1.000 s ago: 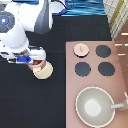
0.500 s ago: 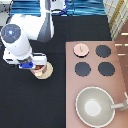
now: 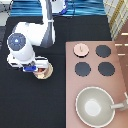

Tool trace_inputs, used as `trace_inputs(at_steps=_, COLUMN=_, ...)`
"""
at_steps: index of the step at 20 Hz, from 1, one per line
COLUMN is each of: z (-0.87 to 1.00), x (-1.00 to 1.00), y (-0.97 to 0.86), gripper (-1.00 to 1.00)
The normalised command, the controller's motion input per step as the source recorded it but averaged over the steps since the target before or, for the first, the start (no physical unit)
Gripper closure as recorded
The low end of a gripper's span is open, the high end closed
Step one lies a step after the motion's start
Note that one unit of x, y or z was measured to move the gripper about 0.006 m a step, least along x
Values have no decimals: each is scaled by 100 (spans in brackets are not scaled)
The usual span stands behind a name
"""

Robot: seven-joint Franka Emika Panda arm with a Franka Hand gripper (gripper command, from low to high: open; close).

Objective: Take the lid off the pot, put the pot on the plate, and use the tool to push the pot to the front of the table.

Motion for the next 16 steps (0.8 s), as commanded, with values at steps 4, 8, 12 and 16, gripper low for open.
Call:
trace_inputs(at_steps=4, z=-26, x=3, y=-17, gripper=100)
trace_inputs(at_steps=8, z=-16, x=-14, y=-1, gripper=100)
trace_inputs(at_steps=12, z=-9, x=-37, y=4, gripper=100)
trace_inputs(at_steps=16, z=-8, x=-55, y=11, gripper=100)
